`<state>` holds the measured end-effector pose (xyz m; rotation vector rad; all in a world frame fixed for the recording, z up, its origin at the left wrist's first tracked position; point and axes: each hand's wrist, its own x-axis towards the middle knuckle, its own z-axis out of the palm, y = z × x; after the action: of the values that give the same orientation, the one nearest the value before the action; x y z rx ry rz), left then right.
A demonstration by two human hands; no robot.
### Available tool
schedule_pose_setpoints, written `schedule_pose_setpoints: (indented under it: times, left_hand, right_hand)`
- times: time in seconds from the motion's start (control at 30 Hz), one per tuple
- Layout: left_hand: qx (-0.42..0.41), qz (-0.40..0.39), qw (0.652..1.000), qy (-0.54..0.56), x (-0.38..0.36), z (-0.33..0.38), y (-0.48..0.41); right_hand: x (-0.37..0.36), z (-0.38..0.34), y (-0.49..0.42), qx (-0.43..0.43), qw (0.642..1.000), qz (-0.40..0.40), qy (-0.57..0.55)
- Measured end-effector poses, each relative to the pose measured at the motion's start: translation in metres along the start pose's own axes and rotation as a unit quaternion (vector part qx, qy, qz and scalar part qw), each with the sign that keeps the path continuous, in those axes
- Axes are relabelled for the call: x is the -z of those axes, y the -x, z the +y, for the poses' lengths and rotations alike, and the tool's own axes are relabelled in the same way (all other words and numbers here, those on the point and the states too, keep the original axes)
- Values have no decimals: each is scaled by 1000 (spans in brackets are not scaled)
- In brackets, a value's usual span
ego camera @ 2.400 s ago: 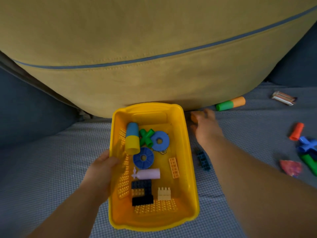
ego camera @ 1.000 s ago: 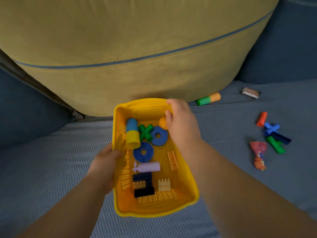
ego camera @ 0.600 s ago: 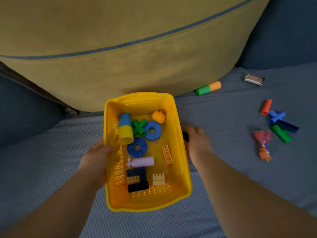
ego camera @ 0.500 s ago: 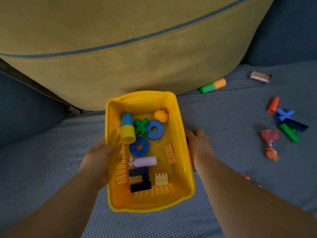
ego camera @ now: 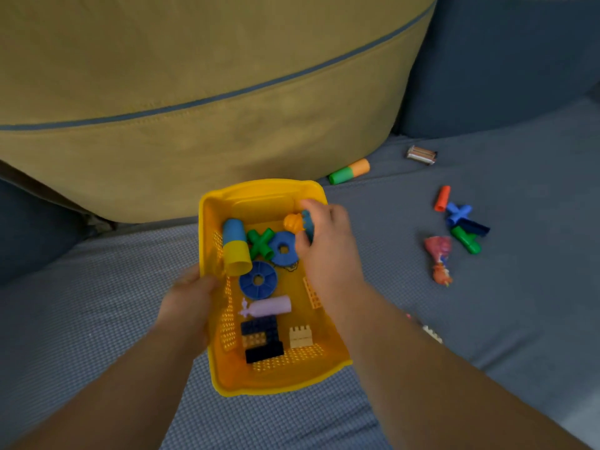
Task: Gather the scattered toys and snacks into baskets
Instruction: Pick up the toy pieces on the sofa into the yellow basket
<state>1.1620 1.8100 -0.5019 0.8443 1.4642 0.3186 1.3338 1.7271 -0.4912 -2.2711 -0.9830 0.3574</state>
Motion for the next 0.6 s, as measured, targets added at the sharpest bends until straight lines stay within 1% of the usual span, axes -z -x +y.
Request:
schedule_pose_setpoints:
  times: [0.1, 0.17, 0.23, 0.33, 0.4, 0.47, 0.6]
  left_hand:
    - [-10, -15, 1000, -24, -15, 3, 10]
    - [-20, -30, 999, -32, -24, 4, 16]
    - [-22, -42, 998, -36, -31, 3, 22]
    - [-18, -51, 998, -31, -40, -2, 27]
    - [-16, -46, 998, -31, -45, -6, 29]
    - [-18, -33, 999, -23, -52, -13, 30]
    - [-12, -10, 1000, -10, -69, -33, 39]
  right_hand:
    - [-9, 6, 24, -37, 992, -104, 67]
    - [-10, 17, 36, -77, 981, -157, 89]
    - [-11, 26, 43, -109, 972, -188, 86]
    - [-8, 38, 46, -107, 967, -209, 104]
    - [-1, 44, 45, -98, 965, -213, 114]
    - [11, 50, 43, -72, 971, -201, 105]
    - [45, 69, 38, 21, 995, -91, 26]
